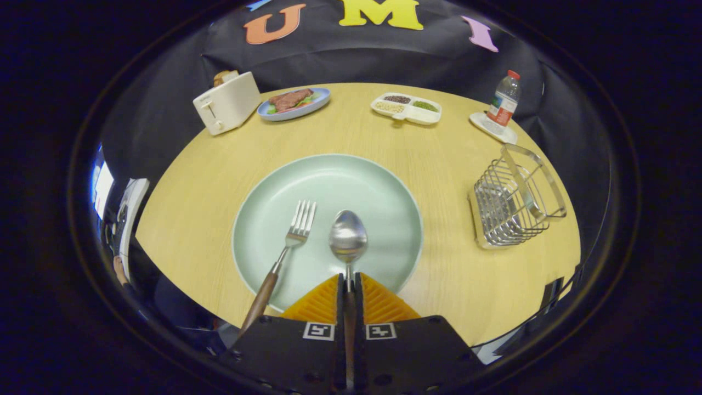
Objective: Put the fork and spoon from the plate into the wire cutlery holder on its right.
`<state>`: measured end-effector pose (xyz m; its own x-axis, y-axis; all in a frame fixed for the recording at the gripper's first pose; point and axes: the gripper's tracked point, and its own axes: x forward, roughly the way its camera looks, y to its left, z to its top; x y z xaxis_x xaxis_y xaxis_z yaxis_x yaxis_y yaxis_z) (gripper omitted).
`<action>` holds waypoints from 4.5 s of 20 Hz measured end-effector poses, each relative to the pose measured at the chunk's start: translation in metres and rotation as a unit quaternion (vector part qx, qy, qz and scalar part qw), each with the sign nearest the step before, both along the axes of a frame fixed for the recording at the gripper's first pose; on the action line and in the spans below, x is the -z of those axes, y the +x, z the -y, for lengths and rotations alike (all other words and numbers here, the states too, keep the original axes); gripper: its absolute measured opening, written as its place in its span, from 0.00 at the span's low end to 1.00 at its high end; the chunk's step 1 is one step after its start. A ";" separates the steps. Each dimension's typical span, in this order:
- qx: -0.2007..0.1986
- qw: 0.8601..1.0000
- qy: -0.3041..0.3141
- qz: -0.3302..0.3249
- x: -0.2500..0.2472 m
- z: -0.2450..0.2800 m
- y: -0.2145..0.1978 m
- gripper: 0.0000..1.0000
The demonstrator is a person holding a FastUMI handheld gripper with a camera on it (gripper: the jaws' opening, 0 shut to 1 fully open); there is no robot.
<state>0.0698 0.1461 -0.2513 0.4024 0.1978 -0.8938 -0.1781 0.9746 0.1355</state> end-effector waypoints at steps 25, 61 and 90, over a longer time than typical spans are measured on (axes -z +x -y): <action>0.090 0.994 0.046 0.044 -0.142 0.137 0.030 0.01; 0.115 0.992 0.016 0.051 -0.166 0.142 0.037 0.96; 0.071 0.996 0.004 -0.061 -0.010 -0.054 -0.010 0.69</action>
